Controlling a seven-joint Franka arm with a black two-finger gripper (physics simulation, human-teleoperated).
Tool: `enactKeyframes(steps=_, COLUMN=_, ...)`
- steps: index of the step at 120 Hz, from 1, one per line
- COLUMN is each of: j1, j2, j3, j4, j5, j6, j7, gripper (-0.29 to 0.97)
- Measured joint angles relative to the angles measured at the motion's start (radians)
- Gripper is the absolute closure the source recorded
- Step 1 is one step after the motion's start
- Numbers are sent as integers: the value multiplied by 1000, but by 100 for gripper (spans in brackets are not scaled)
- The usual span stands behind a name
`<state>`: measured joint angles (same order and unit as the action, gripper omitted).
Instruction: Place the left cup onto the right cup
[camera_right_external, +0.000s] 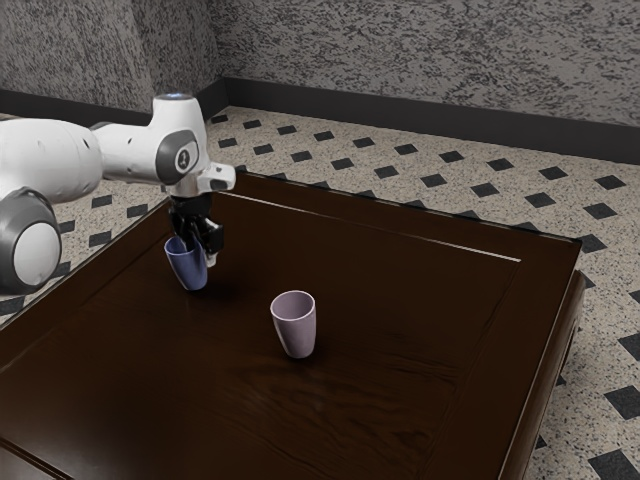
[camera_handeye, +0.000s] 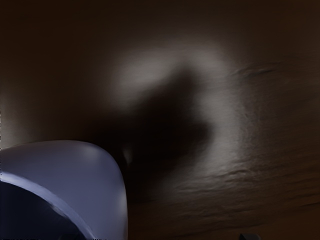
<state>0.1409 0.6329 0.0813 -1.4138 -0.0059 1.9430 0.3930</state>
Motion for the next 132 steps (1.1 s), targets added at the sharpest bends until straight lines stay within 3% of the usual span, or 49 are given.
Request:
enactKeyframes(steps=78, j1=24, j2=-9, j3=1, j4=-7, j5=5, j6=1, j7=-17, gripper=31)
enactKeyframes(steps=132, j1=25, j2=-6, j3=2, j4=-6, j5=7, j6=1, j7=-22, gripper=51)
